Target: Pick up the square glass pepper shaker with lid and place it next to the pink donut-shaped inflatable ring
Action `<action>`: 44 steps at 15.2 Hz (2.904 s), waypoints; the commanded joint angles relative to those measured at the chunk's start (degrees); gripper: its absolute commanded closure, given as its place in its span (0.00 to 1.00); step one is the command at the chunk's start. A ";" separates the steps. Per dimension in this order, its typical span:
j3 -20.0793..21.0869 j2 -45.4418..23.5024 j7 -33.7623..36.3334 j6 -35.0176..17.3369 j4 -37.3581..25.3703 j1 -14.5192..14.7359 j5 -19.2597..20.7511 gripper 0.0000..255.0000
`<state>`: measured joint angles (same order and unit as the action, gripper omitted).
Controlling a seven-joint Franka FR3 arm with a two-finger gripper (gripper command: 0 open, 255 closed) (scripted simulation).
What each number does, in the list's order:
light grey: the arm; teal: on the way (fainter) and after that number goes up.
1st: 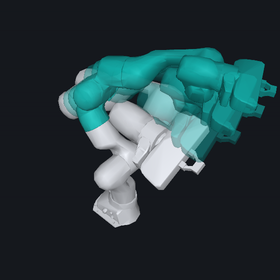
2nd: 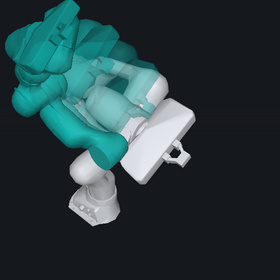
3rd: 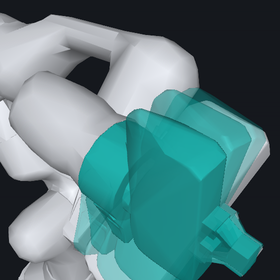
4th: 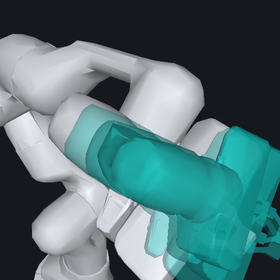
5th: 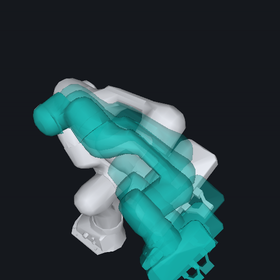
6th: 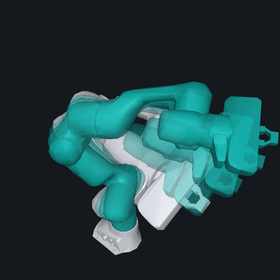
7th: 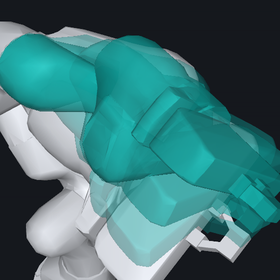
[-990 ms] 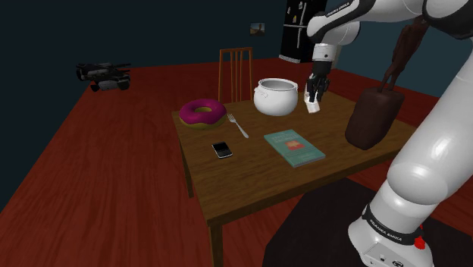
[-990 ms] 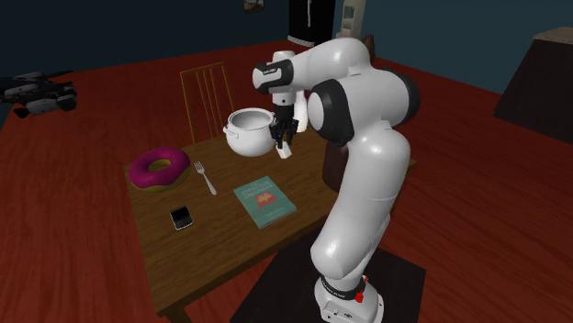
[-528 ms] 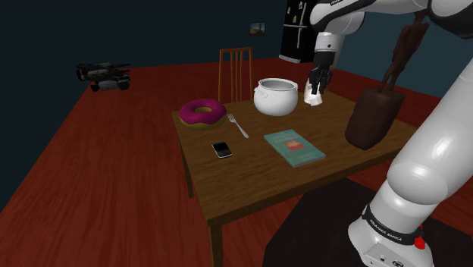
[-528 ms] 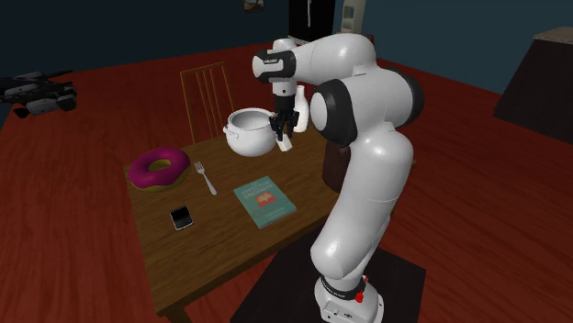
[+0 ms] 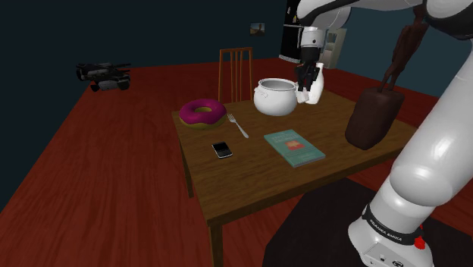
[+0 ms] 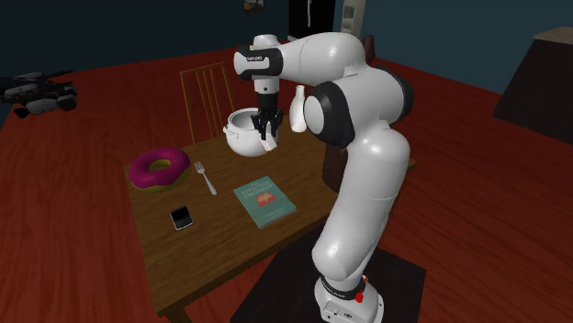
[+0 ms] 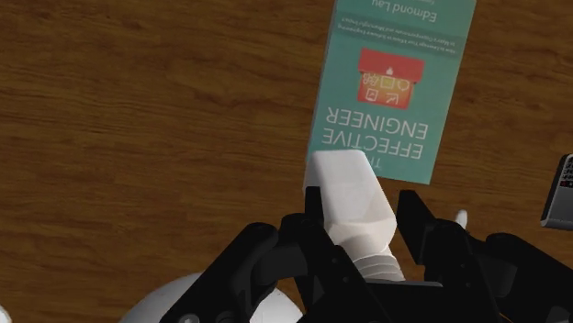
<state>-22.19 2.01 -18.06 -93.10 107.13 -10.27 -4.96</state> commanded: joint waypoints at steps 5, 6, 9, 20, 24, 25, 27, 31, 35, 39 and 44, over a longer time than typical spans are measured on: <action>3.86 -2.69 7.21 -0.39 -2.92 3.79 -2.55 1.00; 4.45 -3.38 8.31 -0.41 -3.71 4.38 -2.98 1.00; 6.14 -5.77 11.54 -0.37 -6.49 6.11 -4.25 1.00; 11.32 -18.52 22.75 1.94 -23.14 11.76 -8.17 1.00; 12.83 -25.10 26.77 4.21 -32.68 13.45 -9.28 1.00; 13.20 -27.00 27.79 4.99 -35.54 13.81 -9.53 1.00; 13.92 -31.24 29.91 6.91 -42.08 14.47 -10.02 1.00; 15.31 -41.68 34.21 12.70 -59.10 15.14 -10.92 1.00; 15.11 -39.83 33.29 8.42 -52.85 15.72 -10.74 1.00; 15.00 -38.80 32.53 4.73 -48.04 16.15 -10.68 1.00; 14.94 -38.23 31.68 0.62 -43.26 16.54 -10.71 1.00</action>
<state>-7.23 -36.33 13.85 -91.57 62.83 6.23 -15.66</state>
